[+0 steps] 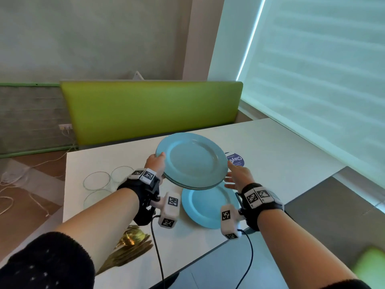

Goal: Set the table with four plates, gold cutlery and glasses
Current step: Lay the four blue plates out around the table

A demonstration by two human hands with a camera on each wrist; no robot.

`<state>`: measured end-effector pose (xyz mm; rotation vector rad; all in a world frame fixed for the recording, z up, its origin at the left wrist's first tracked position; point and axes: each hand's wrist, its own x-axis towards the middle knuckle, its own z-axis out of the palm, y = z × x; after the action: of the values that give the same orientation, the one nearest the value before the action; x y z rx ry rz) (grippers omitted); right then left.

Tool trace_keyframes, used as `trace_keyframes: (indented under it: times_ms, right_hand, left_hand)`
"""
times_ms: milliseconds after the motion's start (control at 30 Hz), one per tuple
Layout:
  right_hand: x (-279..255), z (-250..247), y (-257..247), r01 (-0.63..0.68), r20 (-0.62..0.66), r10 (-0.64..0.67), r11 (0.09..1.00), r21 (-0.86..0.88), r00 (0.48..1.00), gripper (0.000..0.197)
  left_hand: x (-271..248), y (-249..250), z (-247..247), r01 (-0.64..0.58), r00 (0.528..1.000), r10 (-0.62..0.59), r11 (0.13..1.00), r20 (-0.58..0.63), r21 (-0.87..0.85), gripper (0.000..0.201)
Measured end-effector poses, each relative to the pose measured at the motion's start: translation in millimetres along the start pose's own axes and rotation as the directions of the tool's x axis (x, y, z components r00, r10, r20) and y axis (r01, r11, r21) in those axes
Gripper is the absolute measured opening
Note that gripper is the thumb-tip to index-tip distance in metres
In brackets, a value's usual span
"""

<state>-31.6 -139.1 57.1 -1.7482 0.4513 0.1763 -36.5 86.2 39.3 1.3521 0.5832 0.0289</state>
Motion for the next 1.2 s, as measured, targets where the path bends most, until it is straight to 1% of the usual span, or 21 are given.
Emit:
trace_keyframes:
  times_ms: [67, 133, 233, 333, 433, 533, 633, 700, 800, 967, 1100, 1200]
  right_hand:
    - [4.5, -4.7, -2.9, 0.042, -0.040, -0.045, 0.997, -0.063, 0.998, 0.019]
    - [9.1, -13.5, -3.1, 0.078, -0.097, -0.088, 0.992, -0.098, 0.991, 0.005]
    - [23.5, -32.4, -1.0, 0.078, -0.137, -0.080, 0.997, -0.019, 0.987, 0.012]
    - [47.5, -51.3, -0.7, 0.034, -0.110, -0.027, 0.998, 0.059, 0.994, 0.014]
    - [76.7, -73.4, -3.8, -0.038, -0.057, 0.044, 0.994, 0.104, 0.997, 0.014]
    - [105.1, -98.5, -8.5, -0.080, -0.004, 0.081, 0.989, 0.127, 0.997, 0.023]
    - [134.8, -119.8, -9.9, -0.116, -0.001, 0.118, 0.974, 0.196, 0.993, 0.012]
    - [153.7, -134.3, -7.5, -0.122, -0.024, 0.134, 0.949, 0.292, 0.991, 0.013]
    - [176.7, -154.8, -2.0, -0.122, -0.063, 0.162, 0.904, 0.409, 0.985, 0.011]
    - [210.0, -185.1, 19.8, -0.108, -0.148, 0.218, 0.841, 0.530, 0.965, 0.035]
    - [229.4, -204.6, 48.4, -0.139, -0.226, 0.316, 0.812, 0.566, 0.922, 0.040]
    - [236.8, -211.1, 70.0, -0.183, -0.259, 0.380, 0.808, 0.560, 0.888, 0.040]
  left_hand:
    - [-0.6, 1.9, 14.8, -0.002, 0.999, 0.002, 1.000, 0.041, -0.007, 0.034]
    - [1.9, 2.2, 30.3, 0.003, 0.997, -0.003, 1.000, 0.074, 0.000, 0.035]
    - [9.0, 2.5, 56.5, 0.000, 0.996, -0.002, 1.000, 0.095, 0.013, 0.035]
    - [23.3, 0.9, 86.1, -0.008, 0.997, 0.004, 0.998, 0.080, 0.058, 0.041]
    - [35.9, 2.7, 118.0, -0.031, 0.999, 0.025, 0.989, 0.045, 0.142, 0.047]
    - [52.6, 2.9, 148.7, -0.041, 0.999, 0.041, 0.970, 0.005, 0.240, 0.050]
    - [67.6, 3.9, 173.4, -0.024, 0.999, 0.032, 0.960, -0.024, 0.279, 0.051]
    - [78.5, 3.6, 186.1, -0.016, 0.997, 0.035, 0.960, -0.063, 0.279, 0.050]
    - [92.5, 4.1, 195.3, -0.001, 0.991, 0.040, 0.959, -0.130, 0.282, 0.048]
    - [113.9, 10.7, 189.8, 0.044, 0.966, 0.030, 0.960, -0.256, 0.276, 0.047]
    - [126.9, 13.2, 176.5, 0.079, 0.935, 0.019, 0.962, -0.353, 0.261, 0.049]
    - [132.3, 13.7, 169.7, 0.099, 0.919, 0.012, 0.961, -0.394, 0.260, 0.049]
